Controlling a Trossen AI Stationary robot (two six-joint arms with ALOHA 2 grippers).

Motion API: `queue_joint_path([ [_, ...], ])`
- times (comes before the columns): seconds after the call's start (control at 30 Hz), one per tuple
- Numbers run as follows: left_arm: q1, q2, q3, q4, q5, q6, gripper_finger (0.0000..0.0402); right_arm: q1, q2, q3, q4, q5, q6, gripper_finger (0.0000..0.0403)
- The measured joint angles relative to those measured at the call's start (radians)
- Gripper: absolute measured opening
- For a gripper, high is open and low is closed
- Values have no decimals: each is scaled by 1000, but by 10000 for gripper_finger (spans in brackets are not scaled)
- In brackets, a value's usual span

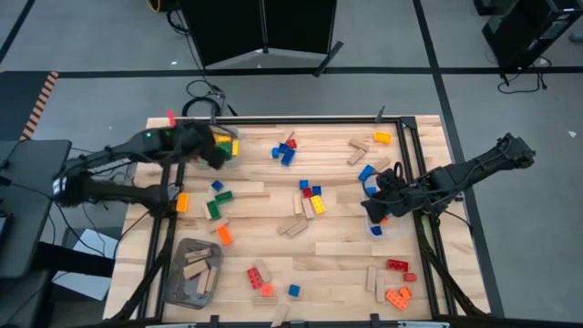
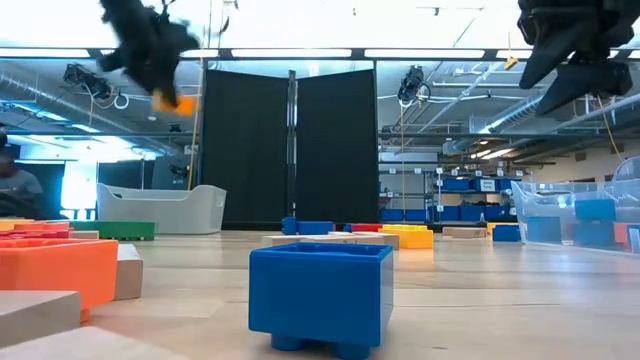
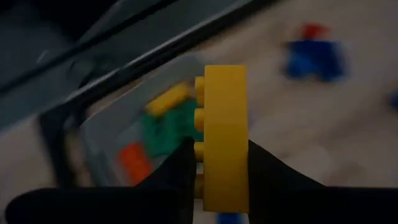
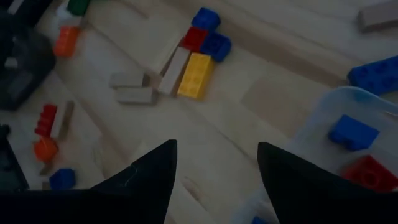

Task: Sort blocks by size
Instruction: Put the large yellow game piece into the gray bin

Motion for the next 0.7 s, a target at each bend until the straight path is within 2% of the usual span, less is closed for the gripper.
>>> queue_joint_path([
  [0.1, 176, -45, -103, 46, 68, 1, 94, -30, 0, 0, 5, 1, 26, 238],
  [0.27, 419, -9, -232, 215, 329, 137, 94, -78, 0, 0, 7, 49, 74, 238],
  [0.4, 531, 84, -251, 264, 344, 143, 94, -114, 0, 0, 49, 52, 80, 238],
  [0.53, 577, 165, -250, 264, 339, 144, 94, -140, 0, 0, 112, 51, 80, 238],
  [0.6, 589, 195, -250, 265, 326, 145, 119, -150, 0, 0, 136, 51, 80, 238],
  [0.7, 595, 229, -250, 285, 313, 174, 187, -164, 0, 0, 166, 51, 80, 238],
])
